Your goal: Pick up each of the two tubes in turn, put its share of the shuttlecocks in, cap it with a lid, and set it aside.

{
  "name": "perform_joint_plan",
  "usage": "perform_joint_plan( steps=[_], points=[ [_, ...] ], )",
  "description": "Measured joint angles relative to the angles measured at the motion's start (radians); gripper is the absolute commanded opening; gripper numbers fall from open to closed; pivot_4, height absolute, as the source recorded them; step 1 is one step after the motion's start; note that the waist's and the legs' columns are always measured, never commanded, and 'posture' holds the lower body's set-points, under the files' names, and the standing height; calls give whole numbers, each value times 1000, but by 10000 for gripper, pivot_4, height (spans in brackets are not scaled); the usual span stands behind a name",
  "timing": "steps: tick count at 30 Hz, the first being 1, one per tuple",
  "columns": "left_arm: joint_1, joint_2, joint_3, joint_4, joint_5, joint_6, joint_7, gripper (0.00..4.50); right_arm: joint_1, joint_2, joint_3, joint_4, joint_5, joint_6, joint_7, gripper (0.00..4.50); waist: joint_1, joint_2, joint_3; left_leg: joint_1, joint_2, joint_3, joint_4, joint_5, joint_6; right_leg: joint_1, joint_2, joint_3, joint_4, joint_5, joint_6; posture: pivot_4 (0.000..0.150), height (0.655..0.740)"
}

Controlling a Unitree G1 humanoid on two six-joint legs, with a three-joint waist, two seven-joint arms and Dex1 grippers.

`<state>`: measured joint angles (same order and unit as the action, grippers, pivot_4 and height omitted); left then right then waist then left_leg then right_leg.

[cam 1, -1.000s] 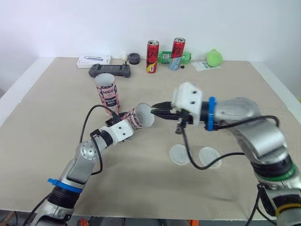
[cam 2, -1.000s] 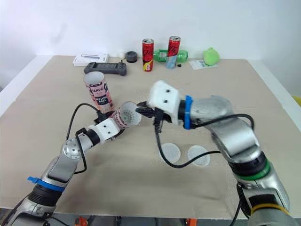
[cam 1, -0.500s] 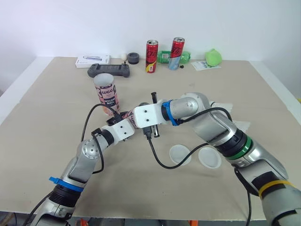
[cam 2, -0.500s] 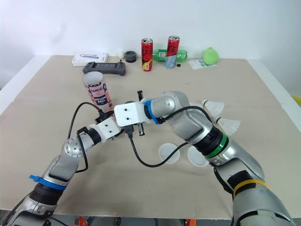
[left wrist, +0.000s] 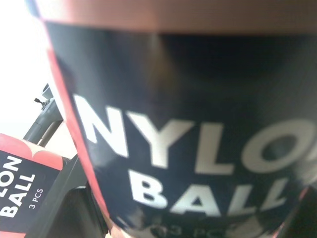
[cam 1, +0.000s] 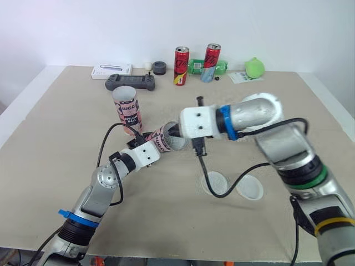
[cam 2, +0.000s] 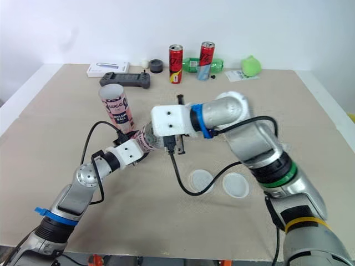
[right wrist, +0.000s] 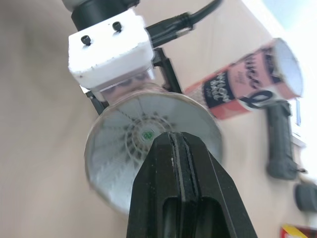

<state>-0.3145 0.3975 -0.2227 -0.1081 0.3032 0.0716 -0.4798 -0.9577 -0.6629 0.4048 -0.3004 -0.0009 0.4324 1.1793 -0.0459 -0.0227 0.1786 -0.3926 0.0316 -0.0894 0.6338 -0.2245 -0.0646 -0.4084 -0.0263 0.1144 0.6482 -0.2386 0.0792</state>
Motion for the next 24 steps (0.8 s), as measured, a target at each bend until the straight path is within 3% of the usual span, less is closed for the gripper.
perform_joint_plan(
  steps=[5, 9, 12, 13, 14, 15, 20, 24],
  points=[
    [-2, -9, -1, 2, -1, 0, 0, 31849, 18, -16, -17, -32, 42, 35, 16, 1696, 0, 0, 0, 0, 0, 0, 0, 0, 0, 0, 0, 0, 0, -1, 1, 1500, 7400],
    [-3, -27, 3, 12, -25, -6, -1, 31849, 72, -64, -117, -49, 108, 81, 16, 1696, 6, 0, 0, -1, -1, 0, 0, 0, 0, 1, -1, -1, -1, -1, 1, 1500, 7400],
    [-3, -54, 18, 28, -99, -25, -23, 31849, 141, -84, -232, -51, 215, 171, 14, 8518, 6, 0, 0, -1, -2, 0, 0, 0, 0, 1, -2, -1, -1, 2, -3, 1500, 7400],
    [-1, -75, 24, 29, -140, -26, -39, 31849, 164, -98, -265, -53, 256, 208, 18, 13371, 7, 0, 0, -1, -2, 0, 0, 0, 0, 1, -2, -1, -1, 2, -4, 1500, 7400],
    [1, -106, 29, 29, -191, -25, -51, 31849, 187, -117, -296, -55, 296, 245, 23, 22217, 7, 0, 1, -2, -2, 0, 0, 0, 0, 1, -2, -1, -1, 2, -4, 1500, 7400],
    [2, -118, 31, 28, -217, -24, -54, 31849, 198, -126, -309, -55, 313, 263, 26, 22217, 7, -1, 1, -2, -2, 0, 0, 0, 0, 1, -2, -1, -1, 2, -4, 1500, 7400],
    [37, -229, 97, 21, -512, 28, -152, 31849, 423, -266, -325, -68, 356, 283, 77, 44175, 5, -1, 1, -1, -2, 0, 0, -1, 1, 1, -2, -1, -1, -2, 2, 1500, 7400],
    [49, -253, 96, 63, -576, 66, -185, 31849, 526, -264, -279, -13, 336, 237, 72, 44700, -3, -1, 1, 1, -1, 0, 1, 0, 1, 1, -1, -1, -1, -1, 4, 1500, 7400]
  ],
)
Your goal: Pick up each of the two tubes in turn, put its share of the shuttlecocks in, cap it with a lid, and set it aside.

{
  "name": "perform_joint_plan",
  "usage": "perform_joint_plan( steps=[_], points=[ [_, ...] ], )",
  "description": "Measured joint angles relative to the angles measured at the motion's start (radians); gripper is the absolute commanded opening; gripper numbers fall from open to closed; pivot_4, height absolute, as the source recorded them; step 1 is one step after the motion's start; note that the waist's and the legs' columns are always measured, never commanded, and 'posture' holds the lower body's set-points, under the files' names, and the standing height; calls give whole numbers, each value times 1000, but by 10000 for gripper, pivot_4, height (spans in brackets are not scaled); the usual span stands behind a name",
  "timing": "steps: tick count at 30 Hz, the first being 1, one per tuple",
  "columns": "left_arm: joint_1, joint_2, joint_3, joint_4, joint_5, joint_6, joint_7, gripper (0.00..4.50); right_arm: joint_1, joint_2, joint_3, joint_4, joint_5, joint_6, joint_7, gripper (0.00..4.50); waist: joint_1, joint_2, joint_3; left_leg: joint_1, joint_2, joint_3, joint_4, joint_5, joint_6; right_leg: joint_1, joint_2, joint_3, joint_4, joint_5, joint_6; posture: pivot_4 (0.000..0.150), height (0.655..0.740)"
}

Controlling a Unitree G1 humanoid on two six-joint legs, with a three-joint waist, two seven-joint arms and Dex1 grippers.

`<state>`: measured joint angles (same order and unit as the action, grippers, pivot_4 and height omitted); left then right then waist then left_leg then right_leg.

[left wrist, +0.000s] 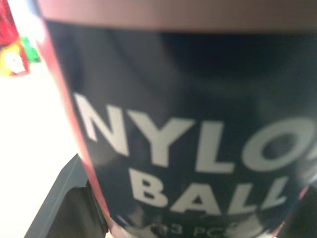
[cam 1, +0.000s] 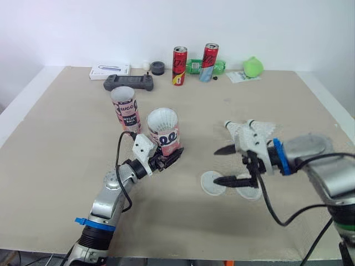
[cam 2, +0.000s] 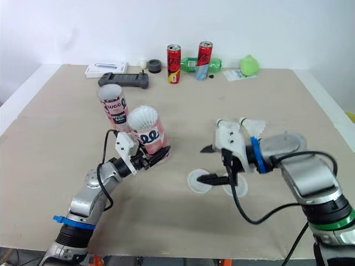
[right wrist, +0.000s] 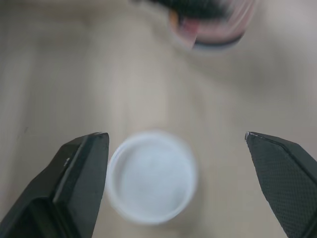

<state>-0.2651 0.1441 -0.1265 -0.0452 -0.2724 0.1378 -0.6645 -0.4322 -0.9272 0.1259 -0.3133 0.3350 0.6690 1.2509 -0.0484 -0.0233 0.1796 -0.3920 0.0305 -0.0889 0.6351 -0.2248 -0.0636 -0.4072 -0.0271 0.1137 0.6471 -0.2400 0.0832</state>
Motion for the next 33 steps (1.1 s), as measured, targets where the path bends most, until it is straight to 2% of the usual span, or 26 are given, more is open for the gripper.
perform_joint_plan(
  steps=[9, 10, 13, 19, 26, 33],
  points=[
    [20, 26, -54, 99, 54, -105, -41, 31849, -5, 109, 87, 188, -95, -107, -83, 44700, 0, 0, 0, 1, 0, 0, 1, 2, -1, 1, 1, 1, 0, 3, 1, 1500, 7400],
    [18, 27, -56, 105, 59, -114, -41, 31849, -11, 109, 99, 198, -108, -118, -85, 42457, 0, 1, -1, 1, 0, 0, 1, 2, -1, 1, 1, 1, 0, 3, 1, 1500, 7400],
    [15, 29, -61, 116, 68, -130, -42, 31849, -14, 113, 118, 218, -145, -162, -94, 31728, 1, 1, -1, 1, 0, 0, 1, 2, -1, 2, 1, 1, 0, 3, 2, 1500, 7400],
    [12, 29, -61, 130, 72, -137, -34, 31849, -16, 109, 136, 223, -176, -228, -79, 141, 0, 1, -2, 6, 0, 0, 1, 3, 0, 5, 1, 1, 0, 2, 0, 1500, 7400],
    [12, 31, -61, 130, 72, -133, -28, 31849, -48, 108, 108, 227, -124, -200, -47, 141, -1, 1, -1, 6, 1, 2, 1, 3, 0, 5, 1, 3, 0, 4, 2, 1500, 7400],
    [2, 33, -64, 134, 77, -127, -17, 31849, -436, 100, -15, 198, 7, -101, -9, 141, -2, 4, -2, 6, 1, 3, 1, 5, 3, 3, 2, 4, 0, 5, 1, 1500, 7400]
  ],
)
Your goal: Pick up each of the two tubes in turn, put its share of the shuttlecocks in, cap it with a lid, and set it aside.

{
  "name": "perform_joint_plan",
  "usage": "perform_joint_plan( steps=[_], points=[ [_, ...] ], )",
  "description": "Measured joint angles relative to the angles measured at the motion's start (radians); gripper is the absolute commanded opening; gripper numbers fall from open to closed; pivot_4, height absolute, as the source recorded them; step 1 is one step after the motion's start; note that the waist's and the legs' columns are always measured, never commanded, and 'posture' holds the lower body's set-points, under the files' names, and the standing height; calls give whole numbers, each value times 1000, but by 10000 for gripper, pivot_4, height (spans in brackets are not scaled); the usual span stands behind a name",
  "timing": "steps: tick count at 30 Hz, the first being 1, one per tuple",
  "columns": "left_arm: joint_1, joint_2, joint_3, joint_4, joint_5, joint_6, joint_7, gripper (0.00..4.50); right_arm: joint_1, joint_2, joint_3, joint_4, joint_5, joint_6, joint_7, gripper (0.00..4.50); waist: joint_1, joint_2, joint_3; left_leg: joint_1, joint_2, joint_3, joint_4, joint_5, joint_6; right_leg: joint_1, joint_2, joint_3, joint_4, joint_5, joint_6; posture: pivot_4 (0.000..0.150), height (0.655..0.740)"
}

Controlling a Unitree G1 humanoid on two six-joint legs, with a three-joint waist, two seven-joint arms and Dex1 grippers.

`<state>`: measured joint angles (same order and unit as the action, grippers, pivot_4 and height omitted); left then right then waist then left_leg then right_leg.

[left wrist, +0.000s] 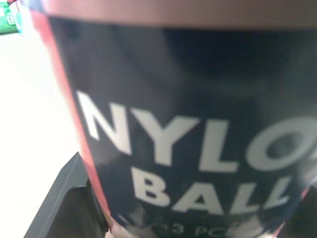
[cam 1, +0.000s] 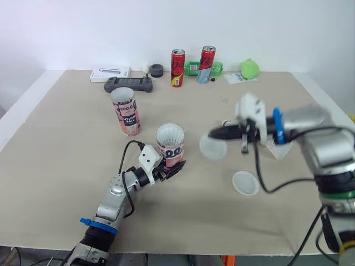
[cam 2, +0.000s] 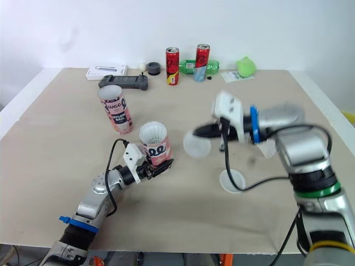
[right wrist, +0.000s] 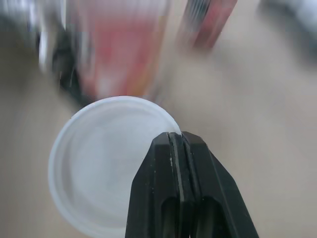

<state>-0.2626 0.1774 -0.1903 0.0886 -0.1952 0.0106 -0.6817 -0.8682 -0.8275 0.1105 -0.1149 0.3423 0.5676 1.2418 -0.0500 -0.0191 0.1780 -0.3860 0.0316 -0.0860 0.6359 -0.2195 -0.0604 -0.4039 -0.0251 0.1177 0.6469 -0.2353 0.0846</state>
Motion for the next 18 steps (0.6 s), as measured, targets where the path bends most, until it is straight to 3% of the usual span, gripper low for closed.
perform_joint_plan(
  steps=[5, 18],
  points=[
    [-8, -1, -10, 1, 6, 10, 6, 31849, -168, 75, 36, 13, -4, -5, -6, 141, 1, 0, 0, -1, 0, 0, 0, 0, 0, -1, 0, 0, 0, 0, 0, 1500, 7400],
    [-15, -1, -26, -2, 35, 13, 44, 31849, -248, 195, 206, 64, -136, -76, -10, 141, 1, 1, 0, -3, 0, 0, 0, 0, 0, -2, 0, 0, 0, 1, -1, 1500, 7400]
  ],
)
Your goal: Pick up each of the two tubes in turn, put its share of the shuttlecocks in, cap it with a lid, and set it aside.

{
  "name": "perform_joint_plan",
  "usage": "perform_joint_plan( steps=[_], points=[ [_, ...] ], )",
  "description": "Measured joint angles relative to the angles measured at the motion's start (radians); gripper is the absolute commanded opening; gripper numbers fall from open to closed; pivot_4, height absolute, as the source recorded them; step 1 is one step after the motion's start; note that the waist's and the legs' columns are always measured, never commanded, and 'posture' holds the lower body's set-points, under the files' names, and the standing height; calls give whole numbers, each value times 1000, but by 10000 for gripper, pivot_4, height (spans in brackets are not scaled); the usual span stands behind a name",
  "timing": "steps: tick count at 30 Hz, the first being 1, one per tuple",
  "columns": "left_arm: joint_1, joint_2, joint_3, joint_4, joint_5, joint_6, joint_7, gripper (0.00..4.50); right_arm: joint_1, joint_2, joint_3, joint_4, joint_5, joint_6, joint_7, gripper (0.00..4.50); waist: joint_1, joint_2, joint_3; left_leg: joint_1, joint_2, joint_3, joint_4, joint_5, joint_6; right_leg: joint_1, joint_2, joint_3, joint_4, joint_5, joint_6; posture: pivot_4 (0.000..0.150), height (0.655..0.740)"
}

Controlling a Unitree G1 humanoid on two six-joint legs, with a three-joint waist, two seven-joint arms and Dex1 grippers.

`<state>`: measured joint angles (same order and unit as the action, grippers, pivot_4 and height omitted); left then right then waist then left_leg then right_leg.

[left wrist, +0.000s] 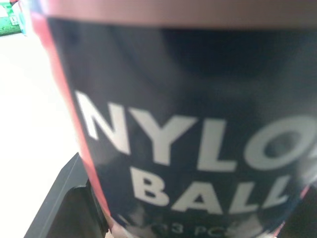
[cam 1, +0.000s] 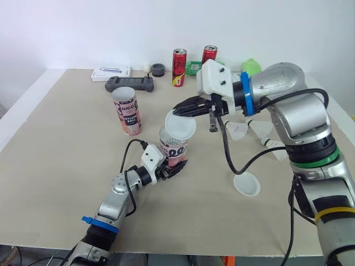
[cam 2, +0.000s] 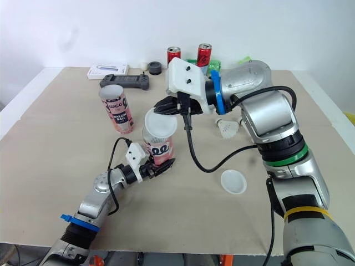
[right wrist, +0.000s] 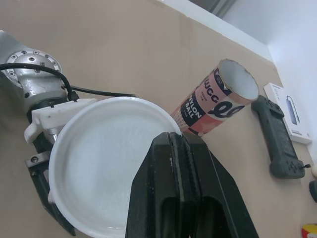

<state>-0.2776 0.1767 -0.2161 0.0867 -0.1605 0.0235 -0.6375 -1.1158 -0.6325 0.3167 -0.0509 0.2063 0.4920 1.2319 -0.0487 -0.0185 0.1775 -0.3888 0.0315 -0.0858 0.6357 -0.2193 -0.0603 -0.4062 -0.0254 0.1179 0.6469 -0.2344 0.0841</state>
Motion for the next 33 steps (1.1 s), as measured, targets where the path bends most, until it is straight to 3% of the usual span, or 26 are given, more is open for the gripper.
perform_joint_plan(
  steps=[12, 33],
  points=[
    [0, 2, -7, -6, 5, 0, 6, 31849, -2, 23, 77, 16, -94, -67, 19, 141, 0, 0, 0, -1, 0, 0, 0, 0, 0, -1, 0, 0, 0, 0, 0, 1500, 7400],
    [4, 5, -15, -19, 25, 0, 19, 31849, 6, 21, 77, -6, -135, -82, 54, 141, 0, 0, 0, -1, 0, 0, 0, 0, 0, -1, 0, 0, 0, -1, -1, 1500, 7400]
  ],
)
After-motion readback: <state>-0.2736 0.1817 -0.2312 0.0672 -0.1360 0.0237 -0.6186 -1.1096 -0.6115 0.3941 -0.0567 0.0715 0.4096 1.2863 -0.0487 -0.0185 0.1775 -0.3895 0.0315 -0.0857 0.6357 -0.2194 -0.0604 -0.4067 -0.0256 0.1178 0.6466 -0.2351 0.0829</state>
